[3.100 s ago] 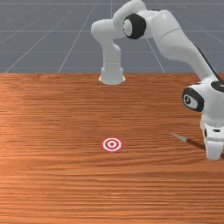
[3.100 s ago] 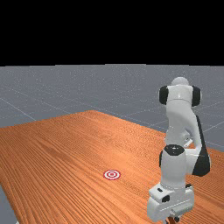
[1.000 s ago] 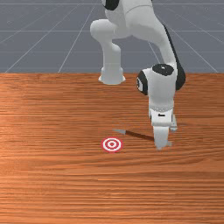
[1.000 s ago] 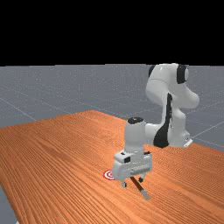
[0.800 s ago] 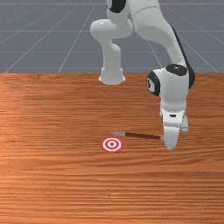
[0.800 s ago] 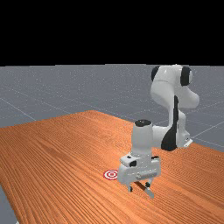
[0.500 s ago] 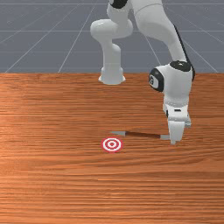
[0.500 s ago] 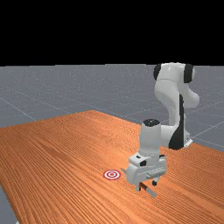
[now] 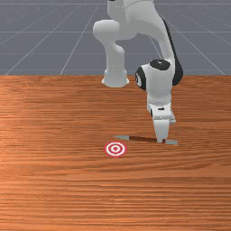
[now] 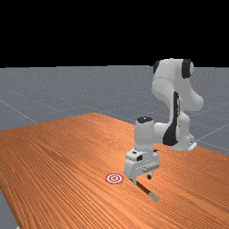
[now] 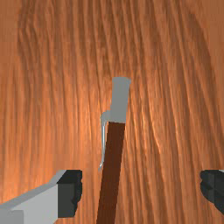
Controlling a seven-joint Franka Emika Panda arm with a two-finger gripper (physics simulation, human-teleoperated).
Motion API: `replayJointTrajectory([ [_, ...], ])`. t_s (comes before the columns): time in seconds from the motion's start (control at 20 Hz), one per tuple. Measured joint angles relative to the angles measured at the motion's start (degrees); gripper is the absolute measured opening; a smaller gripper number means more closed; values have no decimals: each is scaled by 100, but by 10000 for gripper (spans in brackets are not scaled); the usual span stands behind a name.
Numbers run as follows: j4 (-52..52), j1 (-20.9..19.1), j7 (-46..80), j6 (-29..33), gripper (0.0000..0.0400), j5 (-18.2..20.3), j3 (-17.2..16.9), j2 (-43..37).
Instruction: Pick up the pen and put it to the marker
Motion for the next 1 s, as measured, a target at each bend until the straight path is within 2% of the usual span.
replayJointTrajectory([
  [0.05,47,7,123,127,400,2,-66,105],
  [0.1,320,39,352,-210,400,101,-109,335],
  [0.2,529,29,332,-104,400,99,-103,737],
  [0.25,495,43,341,133,397,83,-118,843],
  [0.3,383,218,493,433,400,-28,-285,782],
  [0.35,349,121,469,466,243,67,-202,768],
  [0.4,343,122,475,457,147,69,-204,753],
  [0.45,349,127,479,455,103,67,-205,752],
  [0.55,545,62,373,85,94,83,-130,829],
  [0.6,536,70,377,193,36,76,-138,868],
  [0.65,506,80,386,323,37,61,-155,875],
  [0.7,417,-74,237,513,26,142,-8,857],
  [0.75,395,-353,-629,400,16,-148,170,837],
  [0.9,216,-1399,-2123,292,4,-299,486,754],
  [0.95,206,-1764,-2561,240,3,-324,545,747],
  [1.0,121,-1781,-1978,406,2,-100,331,693],
])
